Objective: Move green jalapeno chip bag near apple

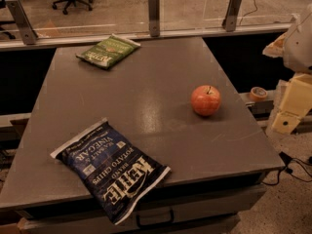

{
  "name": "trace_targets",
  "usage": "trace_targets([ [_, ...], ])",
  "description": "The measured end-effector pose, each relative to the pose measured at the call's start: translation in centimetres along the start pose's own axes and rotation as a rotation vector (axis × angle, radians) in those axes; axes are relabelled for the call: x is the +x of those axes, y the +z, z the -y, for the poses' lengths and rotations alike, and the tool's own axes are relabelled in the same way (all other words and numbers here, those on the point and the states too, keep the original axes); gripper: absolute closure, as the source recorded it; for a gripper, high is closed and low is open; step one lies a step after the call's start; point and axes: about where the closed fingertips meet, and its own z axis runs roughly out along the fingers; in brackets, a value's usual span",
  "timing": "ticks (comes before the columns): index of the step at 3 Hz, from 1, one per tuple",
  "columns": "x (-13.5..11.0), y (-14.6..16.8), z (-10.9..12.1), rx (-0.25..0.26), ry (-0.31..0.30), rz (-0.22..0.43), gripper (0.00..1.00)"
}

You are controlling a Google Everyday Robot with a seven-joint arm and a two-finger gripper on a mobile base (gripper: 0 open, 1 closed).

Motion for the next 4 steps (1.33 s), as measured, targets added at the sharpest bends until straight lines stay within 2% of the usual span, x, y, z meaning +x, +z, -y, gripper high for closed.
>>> trace_targets([
  [2, -0.7, 0.0, 0.4, 0.011, -0.011, 0.016, 0.0],
  [3, -7.2, 2.0, 5.3, 0.048, -0.048, 0.148, 0.0],
  [4, -15.6, 2.7, 10.1, 0.092, -0.094, 0.306, 0.0],
])
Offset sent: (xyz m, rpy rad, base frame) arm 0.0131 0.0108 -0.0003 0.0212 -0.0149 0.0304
